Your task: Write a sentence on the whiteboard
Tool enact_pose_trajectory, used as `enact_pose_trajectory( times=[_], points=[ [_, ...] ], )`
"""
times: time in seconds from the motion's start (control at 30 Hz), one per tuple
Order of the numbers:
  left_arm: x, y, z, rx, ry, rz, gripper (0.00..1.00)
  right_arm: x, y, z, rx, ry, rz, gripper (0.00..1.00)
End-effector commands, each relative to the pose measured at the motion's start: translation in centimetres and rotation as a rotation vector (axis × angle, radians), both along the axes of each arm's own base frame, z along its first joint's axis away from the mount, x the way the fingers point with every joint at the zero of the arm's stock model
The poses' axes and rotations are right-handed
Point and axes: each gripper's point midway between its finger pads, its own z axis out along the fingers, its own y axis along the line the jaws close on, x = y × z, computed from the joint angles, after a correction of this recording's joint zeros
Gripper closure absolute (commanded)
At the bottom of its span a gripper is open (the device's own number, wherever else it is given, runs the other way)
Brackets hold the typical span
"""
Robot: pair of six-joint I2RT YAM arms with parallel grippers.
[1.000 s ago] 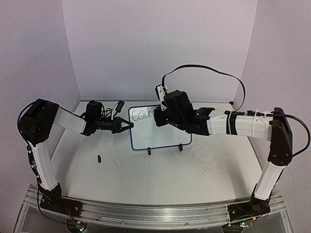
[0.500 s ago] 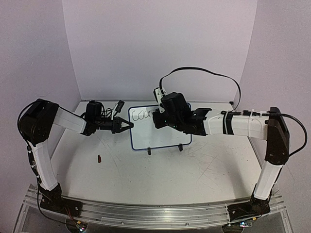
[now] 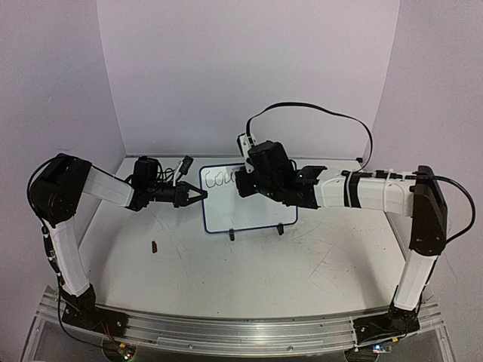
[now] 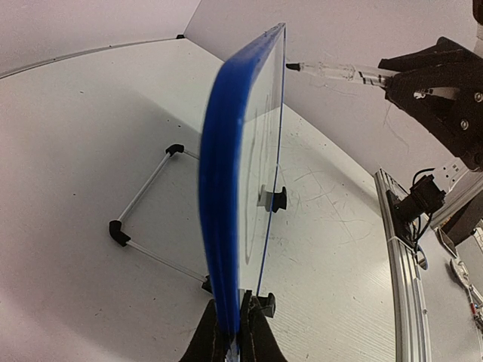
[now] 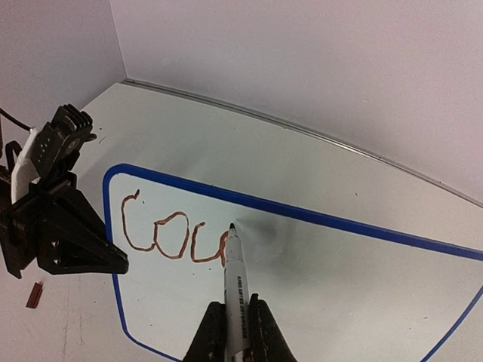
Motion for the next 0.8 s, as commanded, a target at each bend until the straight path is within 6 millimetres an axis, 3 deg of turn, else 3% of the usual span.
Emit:
enact_pose_trajectory(
  times=[0.0, 0.77],
  points=[
    [2.54, 0.9, -0.06, 0.065, -0.054, 0.121, 1.0, 0.84, 0.01, 1.01, 0.006, -0.021, -0.029, 1.0],
    [2.51, 0.95, -0.18, 0.069, -0.052, 0.122, 1.0, 1.36, -0.02, 0.17, -0.01, -0.006, -0.047, 1.0]
  ],
)
